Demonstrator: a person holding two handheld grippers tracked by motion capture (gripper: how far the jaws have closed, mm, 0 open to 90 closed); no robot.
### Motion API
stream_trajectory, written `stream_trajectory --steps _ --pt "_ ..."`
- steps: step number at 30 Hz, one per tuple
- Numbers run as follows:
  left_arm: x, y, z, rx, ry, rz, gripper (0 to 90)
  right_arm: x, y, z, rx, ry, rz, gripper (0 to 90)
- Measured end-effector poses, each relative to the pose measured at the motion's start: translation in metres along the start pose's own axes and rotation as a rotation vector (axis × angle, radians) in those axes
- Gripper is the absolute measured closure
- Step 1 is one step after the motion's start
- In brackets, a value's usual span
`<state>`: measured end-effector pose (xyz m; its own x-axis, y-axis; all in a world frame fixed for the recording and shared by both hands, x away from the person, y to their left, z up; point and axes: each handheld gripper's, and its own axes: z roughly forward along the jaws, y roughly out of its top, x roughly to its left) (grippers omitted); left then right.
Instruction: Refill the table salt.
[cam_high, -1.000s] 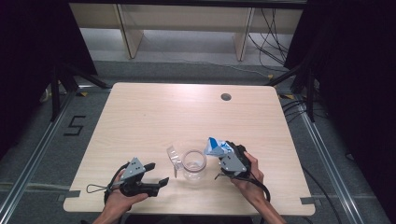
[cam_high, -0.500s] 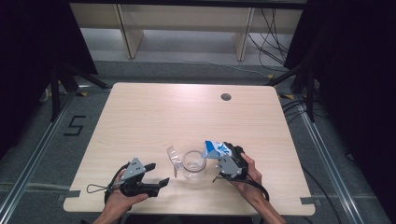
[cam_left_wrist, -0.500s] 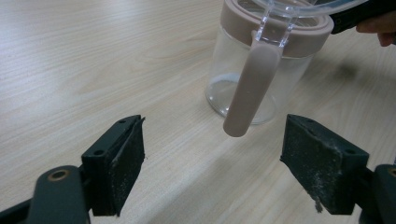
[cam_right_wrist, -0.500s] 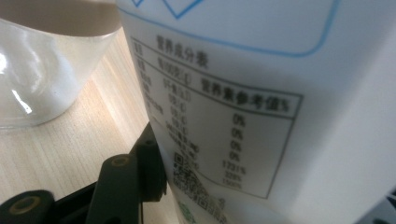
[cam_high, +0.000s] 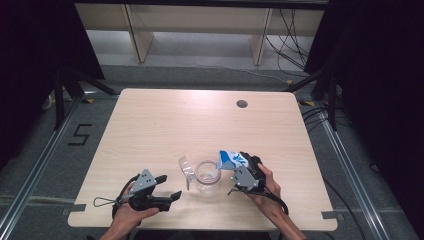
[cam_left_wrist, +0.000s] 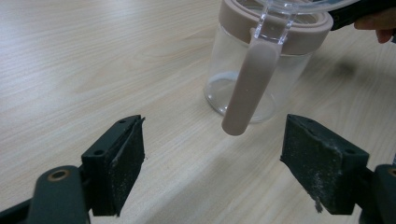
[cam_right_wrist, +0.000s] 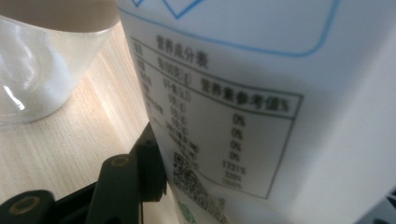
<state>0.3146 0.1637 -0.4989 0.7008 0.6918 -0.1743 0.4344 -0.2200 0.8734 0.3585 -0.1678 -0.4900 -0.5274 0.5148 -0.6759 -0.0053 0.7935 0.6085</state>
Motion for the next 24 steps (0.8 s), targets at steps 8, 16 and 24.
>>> stream_trajectory --steps 8,16,24 --pt "0.0004 0.0001 0.0006 0.001 -0.003 0.001 20.6 0.0003 0.0018 -0.0012 -0.005 -0.042 -0.046 47.4" --pt "0.0014 0.0005 0.0001 0.008 -0.005 0.022 20.6 -0.0004 0.0025 -0.0007 -0.002 -0.047 -0.102 47.4" --pt "0.0004 0.0005 0.0009 0.011 -0.001 0.015 20.6 0.0038 0.0037 -0.0008 0.005 -0.068 -0.143 47.8"
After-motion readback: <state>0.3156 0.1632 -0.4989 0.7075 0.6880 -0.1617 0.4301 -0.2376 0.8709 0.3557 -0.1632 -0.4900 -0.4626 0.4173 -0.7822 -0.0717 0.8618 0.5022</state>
